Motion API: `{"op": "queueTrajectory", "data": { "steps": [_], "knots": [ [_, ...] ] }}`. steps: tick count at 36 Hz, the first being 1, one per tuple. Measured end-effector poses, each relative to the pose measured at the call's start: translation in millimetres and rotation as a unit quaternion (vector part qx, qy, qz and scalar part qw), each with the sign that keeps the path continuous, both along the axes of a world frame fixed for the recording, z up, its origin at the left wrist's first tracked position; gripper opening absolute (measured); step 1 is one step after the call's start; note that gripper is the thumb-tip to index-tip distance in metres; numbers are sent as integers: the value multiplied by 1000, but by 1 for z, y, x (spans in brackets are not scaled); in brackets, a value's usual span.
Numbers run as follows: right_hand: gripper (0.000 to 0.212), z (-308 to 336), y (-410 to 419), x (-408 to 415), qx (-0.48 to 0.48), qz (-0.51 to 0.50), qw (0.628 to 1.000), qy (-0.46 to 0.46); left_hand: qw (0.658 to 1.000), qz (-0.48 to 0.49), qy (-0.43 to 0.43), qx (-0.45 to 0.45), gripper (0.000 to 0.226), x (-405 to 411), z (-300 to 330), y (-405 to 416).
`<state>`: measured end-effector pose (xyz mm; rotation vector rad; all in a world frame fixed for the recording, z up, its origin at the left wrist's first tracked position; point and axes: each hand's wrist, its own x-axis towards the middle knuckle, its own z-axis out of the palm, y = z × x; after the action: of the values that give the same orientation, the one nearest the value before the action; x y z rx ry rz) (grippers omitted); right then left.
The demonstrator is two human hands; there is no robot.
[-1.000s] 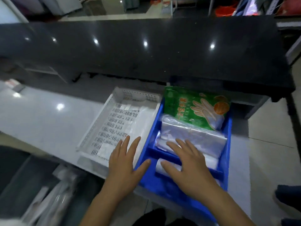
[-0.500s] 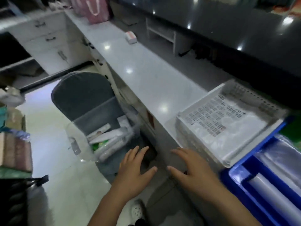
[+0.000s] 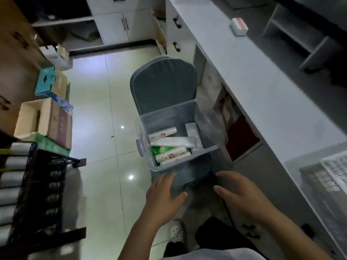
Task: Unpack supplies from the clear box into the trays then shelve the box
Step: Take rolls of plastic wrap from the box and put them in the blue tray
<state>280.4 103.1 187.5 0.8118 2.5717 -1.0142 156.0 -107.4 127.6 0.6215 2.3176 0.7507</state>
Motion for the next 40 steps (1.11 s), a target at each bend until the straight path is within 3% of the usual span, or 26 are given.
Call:
{"op": "queueTrajectory", "data": {
  "steps": [5,15,25,29,34,36,40],
  "knots": [
    [54,-14,13,-48,-11,31,999,-39,999,16,-13,-25,68,-43,-15,-3],
    [55,-72,54,-182,-39,57,996,-51,987,21,-32,-159,76,-145,-23,10],
    [56,-173,96,-259,-18,142,973,-181,978,-5,-42,-205,69,-238,-57,54],
    [51,-209,101,-255,-12,166,960,-224,978,-27,-84,-188,64,-244,-98,81],
    [41,-239,99,-233,23,187,943,-274,954,-117,-162,-224,66,-251,-180,117],
    [36,-241,97,-224,49,194,947,-251,948,-135,-174,-229,65,-256,-210,128],
    [27,-249,89,-210,100,105,977,-155,946,-144,-169,-238,62,-268,-269,141]
  ]
}}
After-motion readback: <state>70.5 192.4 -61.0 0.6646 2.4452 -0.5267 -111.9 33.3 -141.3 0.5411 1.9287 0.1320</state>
